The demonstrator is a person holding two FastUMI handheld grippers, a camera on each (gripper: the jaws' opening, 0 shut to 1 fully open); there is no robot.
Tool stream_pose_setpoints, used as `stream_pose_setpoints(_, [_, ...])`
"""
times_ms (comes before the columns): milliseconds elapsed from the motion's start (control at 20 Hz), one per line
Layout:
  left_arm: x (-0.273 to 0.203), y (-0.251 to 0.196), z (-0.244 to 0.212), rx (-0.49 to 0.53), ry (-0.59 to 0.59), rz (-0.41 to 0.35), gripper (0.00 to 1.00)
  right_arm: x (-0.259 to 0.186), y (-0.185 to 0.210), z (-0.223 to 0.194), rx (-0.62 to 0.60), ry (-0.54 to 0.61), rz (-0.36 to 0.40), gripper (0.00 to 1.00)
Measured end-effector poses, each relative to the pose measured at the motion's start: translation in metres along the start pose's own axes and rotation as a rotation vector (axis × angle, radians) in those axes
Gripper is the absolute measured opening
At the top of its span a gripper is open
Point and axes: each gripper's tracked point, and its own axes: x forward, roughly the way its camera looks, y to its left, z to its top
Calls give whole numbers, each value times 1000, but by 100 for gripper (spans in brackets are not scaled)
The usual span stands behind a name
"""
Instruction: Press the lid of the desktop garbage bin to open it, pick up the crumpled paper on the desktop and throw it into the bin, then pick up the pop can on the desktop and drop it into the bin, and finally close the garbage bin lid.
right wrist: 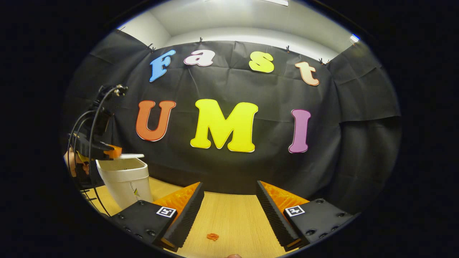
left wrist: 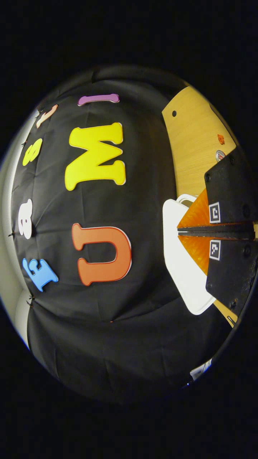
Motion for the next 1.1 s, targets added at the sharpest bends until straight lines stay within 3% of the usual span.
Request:
stream_pose_setpoints(350, [-20, 6, 17, -23, -74, -4, 5, -4, 8, 3, -7, -4, 10, 94])
stream_pose_setpoints(400, [-23, 6, 19, -22, -81, -9, 7, -5, 9, 2, -9, -3, 13, 94])
stream_pose_setpoints(450, [-25, 5, 19, -25, -88, -15, 17, -5, 10, 2, -11, -3, 15, 94])
stream_pose_setpoints(500, [-29, 3, 24, -27, -102, -24, 18, -5, 12, 2, -12, -3, 17, 94])
stream_pose_setpoints(550, [-31, 3, 28, -29, -115, -30, 43, -5, 14, 2, -14, -3, 18, 94])
stream_pose_setpoints(600, [-33, 3, 30, -27, -126, -29, 55, -5, 13, 1, -16, 0, 19, 94])
stream_pose_setpoints(650, [-35, 3, 31, -21, -131, -29, 91, -5, 13, -1, -17, 3, 19, 94])
stream_pose_setpoints(850, [-46, 3, 35, -25, -145, -31, 97, 0, 14, -6, -21, 18, 17, 94])
stream_pose_setpoints(1100, [-59, 1, 31, -21, -139, -43, 98, 8, 21, -25, -31, 58, 29, 94])
